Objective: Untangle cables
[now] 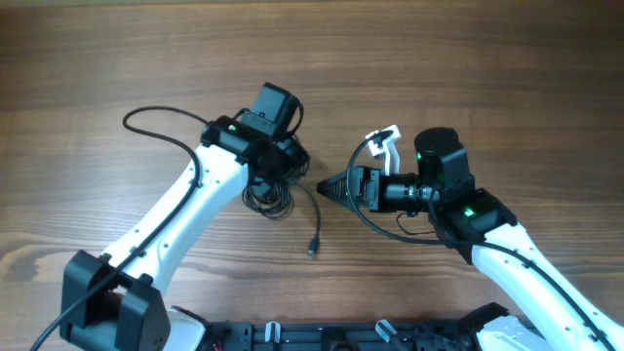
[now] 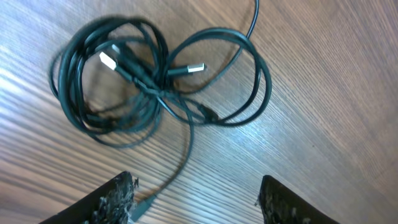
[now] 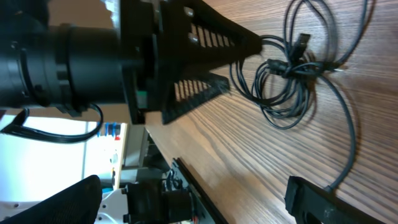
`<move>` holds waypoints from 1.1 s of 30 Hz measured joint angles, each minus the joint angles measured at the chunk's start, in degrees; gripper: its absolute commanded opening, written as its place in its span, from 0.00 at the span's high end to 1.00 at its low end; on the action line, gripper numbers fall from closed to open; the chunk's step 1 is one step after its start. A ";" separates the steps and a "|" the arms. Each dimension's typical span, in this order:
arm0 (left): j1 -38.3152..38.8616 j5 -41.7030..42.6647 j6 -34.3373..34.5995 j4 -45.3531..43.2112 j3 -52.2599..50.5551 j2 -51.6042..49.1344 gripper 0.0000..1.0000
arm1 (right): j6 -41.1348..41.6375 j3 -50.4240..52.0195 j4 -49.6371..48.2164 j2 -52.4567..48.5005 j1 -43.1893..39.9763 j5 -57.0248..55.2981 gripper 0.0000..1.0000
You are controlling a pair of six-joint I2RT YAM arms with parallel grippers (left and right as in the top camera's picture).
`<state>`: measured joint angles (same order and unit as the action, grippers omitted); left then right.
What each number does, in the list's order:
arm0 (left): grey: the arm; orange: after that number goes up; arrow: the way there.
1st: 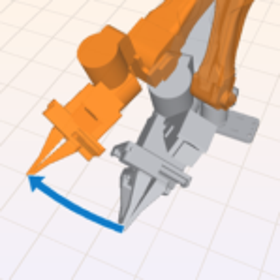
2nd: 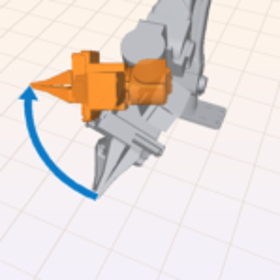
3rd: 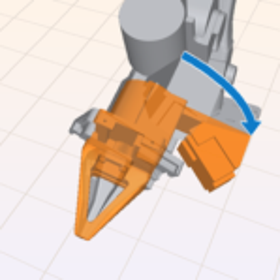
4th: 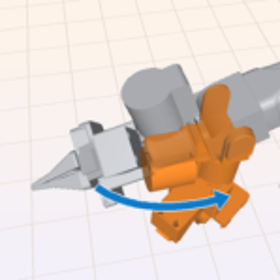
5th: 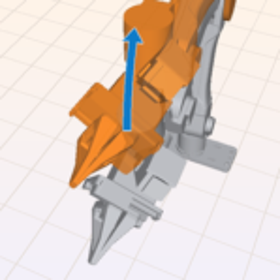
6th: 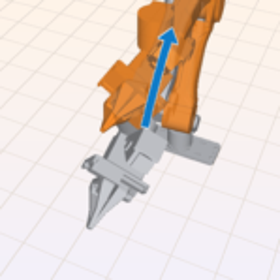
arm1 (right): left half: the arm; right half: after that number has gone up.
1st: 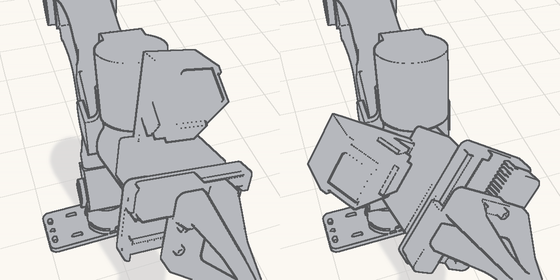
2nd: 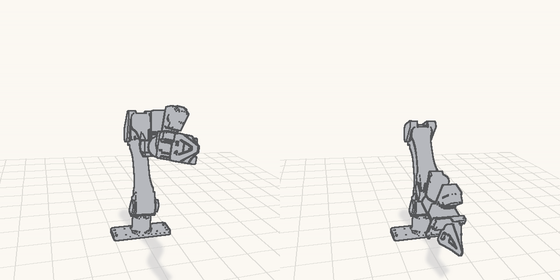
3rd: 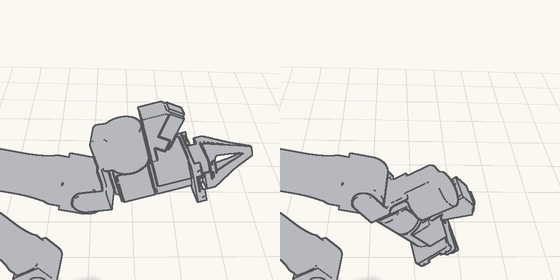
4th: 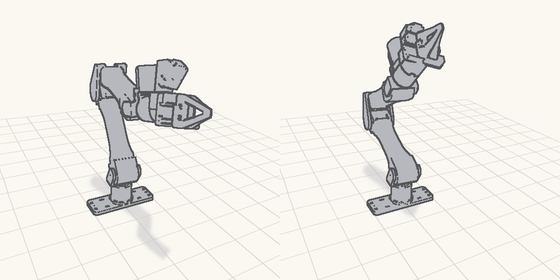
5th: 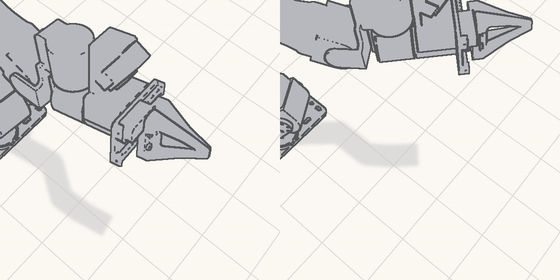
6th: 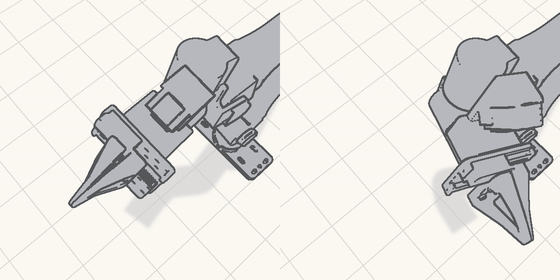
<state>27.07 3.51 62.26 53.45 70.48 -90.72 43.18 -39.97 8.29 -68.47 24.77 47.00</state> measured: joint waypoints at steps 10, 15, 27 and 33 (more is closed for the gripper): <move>-13.16 -4.26 -9.05 6.47 1.07 3.96 0.22 | -1.22 0.00 2.03 0.00 1.05 -4.48 0.10; -16.11 -5.84 -9.88 9.51 1.05 3.43 0.15 | -2.25 -4.61 9.40 -0.11 4.76 -10.21 0.09; -16.83 -5.60 -10.58 7.19 -2.19 2.80 0.05 | -8.33 -32.02 32.76 -16.20 13.09 -29.42 0.02; -20.74 -4.70 -10.60 8.48 -2.32 2.75 0.02 | -1.64 -32.04 22.45 -24.76 16.35 -29.07 0.28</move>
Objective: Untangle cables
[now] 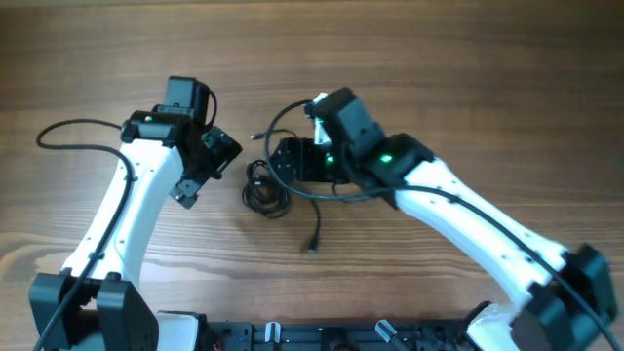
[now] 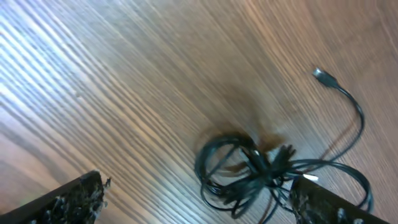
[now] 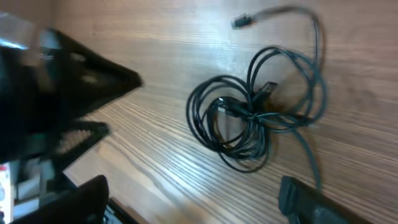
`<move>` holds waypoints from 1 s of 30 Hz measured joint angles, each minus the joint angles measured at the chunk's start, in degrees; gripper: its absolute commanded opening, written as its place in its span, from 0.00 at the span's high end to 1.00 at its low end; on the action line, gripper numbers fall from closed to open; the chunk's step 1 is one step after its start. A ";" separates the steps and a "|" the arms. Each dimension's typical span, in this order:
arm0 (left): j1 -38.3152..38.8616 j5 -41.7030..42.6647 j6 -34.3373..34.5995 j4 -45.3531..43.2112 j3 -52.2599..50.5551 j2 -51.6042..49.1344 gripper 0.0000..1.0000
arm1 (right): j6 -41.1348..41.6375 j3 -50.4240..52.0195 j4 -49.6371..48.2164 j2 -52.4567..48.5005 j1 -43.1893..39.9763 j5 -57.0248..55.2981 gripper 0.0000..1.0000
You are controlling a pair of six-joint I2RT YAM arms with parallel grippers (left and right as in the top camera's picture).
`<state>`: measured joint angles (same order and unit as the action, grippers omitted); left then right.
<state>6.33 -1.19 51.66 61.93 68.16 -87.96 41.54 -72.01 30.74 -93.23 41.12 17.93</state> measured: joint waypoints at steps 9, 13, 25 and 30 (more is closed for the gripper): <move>-3.06 -0.07 -0.04 1.09 -0.33 0.00 0.00 | 6.19 0.17 -6.49 -12.92 0.70 2.56 0.57; -3.45 -0.07 -0.04 1.05 -0.33 0.00 0.00 | 4.85 0.17 -7.37 -14.43 0.74 3.04 0.57; -3.45 -0.07 -0.02 0.85 -0.35 0.00 0.00 | 2.08 0.20 -10.58 -18.34 3.80 -1.75 0.51; -3.45 -0.07 -0.04 0.87 -0.35 0.00 0.00 | 1.64 0.20 -12.87 -18.36 4.87 -3.13 0.51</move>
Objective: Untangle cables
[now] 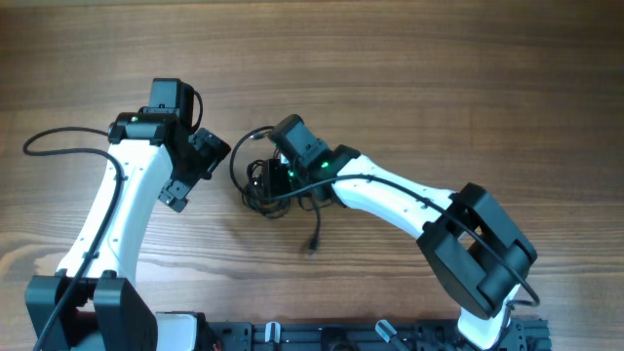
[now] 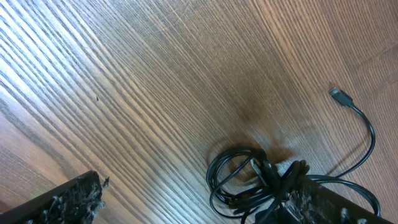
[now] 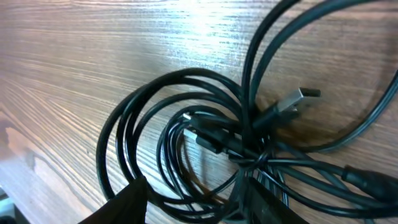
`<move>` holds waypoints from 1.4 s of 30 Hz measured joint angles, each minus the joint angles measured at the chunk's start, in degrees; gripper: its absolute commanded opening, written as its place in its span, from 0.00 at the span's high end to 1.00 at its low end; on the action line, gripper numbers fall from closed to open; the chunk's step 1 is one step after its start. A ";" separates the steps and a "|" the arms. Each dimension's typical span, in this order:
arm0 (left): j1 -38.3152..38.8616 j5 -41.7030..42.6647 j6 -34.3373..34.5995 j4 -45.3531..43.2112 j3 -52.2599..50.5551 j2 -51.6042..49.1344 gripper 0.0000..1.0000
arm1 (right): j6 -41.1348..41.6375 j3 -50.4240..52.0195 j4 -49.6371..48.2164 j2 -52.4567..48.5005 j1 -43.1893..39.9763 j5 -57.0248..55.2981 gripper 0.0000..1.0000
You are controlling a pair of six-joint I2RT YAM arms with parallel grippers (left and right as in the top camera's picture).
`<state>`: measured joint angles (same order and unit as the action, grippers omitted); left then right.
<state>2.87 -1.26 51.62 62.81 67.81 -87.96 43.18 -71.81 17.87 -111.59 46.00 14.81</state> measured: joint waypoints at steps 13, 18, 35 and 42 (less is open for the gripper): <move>0.00 0.00 0.00 -0.02 0.00 0.00 0.00 | -0.42 0.00 -0.52 -3.04 0.11 -6.34 0.61; 0.00 0.00 0.00 0.02 0.00 0.00 0.00 | -0.42 0.00 -0.55 -3.19 0.11 -7.04 0.66; 0.00 1.60 0.00 0.02 0.00 0.00 0.00 | -0.61 -0.02 -0.33 -3.93 0.09 -7.80 0.96; 0.02 7.21 -2.84 -0.98 0.00 0.00 0.00 | -0.83 -0.39 0.42 -3.96 0.09 -5.81 0.96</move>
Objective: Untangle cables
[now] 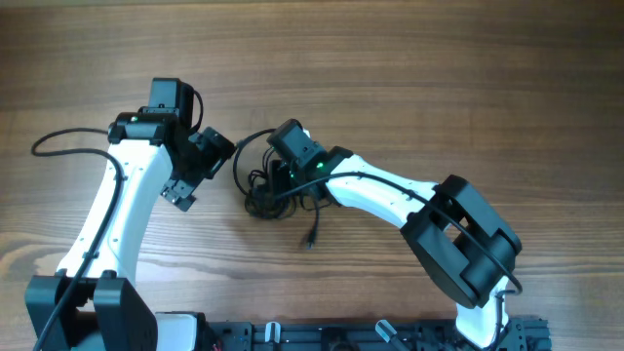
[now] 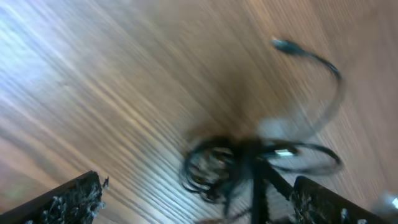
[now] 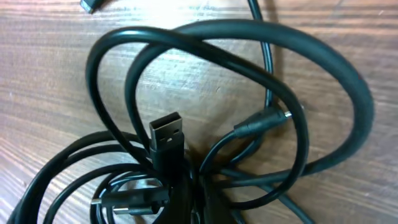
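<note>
A tangled bundle of black cables lies at the table's middle, with one loose end trailing toward the front. My right gripper is down in the bundle and shut on strands at its knot. A USB plug stands just above the fingers. Large loops arch around them. To the left of the bundle my left gripper hangs open and empty. Its view is blurred and shows the bundle and a plug end beyond its fingers.
The wooden table carries nothing else. The left arm's own black cable loops out at the left. A black rail runs along the table's front edge.
My right gripper was open, low over the knot; now it is shut on strands there. The loose end sits a little nearer the bundle. The left wrist view has shifted and blurred.
At first my left gripper hung open right over the bundle and the right one stood off to the right. Then the left was off to the left and the right reached the bundle. The right was then open on the knot, and now grips it.
</note>
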`<move>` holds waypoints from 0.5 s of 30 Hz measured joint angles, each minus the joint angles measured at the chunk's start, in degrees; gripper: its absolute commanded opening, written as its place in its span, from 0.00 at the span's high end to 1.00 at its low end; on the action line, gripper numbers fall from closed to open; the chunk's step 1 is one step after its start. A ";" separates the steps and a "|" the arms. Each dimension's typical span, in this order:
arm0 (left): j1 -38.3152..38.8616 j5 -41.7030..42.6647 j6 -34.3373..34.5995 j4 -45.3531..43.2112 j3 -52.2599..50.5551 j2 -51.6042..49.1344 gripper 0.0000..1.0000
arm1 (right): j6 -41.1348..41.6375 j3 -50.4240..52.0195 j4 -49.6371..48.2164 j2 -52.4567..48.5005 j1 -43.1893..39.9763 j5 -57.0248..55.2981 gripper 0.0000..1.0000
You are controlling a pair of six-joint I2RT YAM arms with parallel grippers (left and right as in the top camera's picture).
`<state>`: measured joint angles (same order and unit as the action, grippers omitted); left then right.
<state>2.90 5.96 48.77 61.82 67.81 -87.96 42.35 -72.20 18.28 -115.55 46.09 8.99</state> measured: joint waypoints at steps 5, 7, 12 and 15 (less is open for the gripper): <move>0.00 8.92 -7.02 -0.70 0.00 0.00 0.02 | 0.00 -0.04 4.02 4.90 -0.11 1.05 0.96; 0.00 13.51 -10.40 -0.63 0.00 0.00 0.07 | 0.00 -0.04 4.22 8.96 -0.22 1.29 0.96; 1.20 21.73 -16.37 -0.09 0.00 0.00 0.19 | 0.02 -0.07 4.00 18.71 -1.31 1.46 0.96; 2.51 23.98 -17.62 -0.33 0.00 0.00 0.26 | 0.35 -0.09 5.09 20.98 -2.10 1.46 0.96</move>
<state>5.41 29.93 31.16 61.49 67.81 -87.96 42.70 -72.29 23.38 -94.56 43.99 10.46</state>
